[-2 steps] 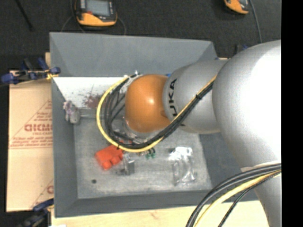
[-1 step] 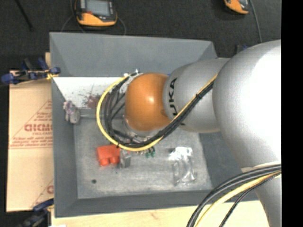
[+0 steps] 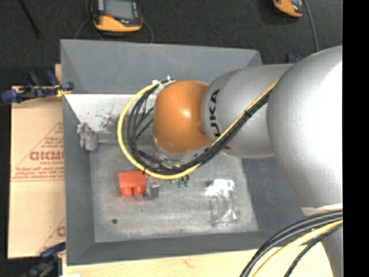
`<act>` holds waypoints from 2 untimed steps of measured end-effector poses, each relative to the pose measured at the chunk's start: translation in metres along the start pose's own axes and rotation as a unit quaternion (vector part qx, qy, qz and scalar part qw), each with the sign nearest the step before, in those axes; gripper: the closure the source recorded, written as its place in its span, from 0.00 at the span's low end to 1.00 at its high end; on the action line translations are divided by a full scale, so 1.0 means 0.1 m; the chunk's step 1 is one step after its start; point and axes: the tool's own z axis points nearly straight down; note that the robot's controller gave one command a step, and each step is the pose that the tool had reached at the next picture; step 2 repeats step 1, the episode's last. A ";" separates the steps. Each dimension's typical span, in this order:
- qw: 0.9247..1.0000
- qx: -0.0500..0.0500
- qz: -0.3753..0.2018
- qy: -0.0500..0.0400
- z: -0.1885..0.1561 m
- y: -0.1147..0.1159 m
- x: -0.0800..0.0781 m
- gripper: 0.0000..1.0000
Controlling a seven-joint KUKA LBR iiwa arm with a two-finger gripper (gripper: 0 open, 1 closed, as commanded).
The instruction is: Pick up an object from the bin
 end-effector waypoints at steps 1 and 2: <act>1.000 0.001 0.009 -0.002 -1.11 0.10 0.08 1.00; 1.000 0.001 0.009 -0.002 -1.11 0.10 0.08 1.00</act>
Offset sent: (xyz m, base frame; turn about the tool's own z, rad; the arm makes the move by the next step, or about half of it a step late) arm -0.0136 0.0072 0.1052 0.0208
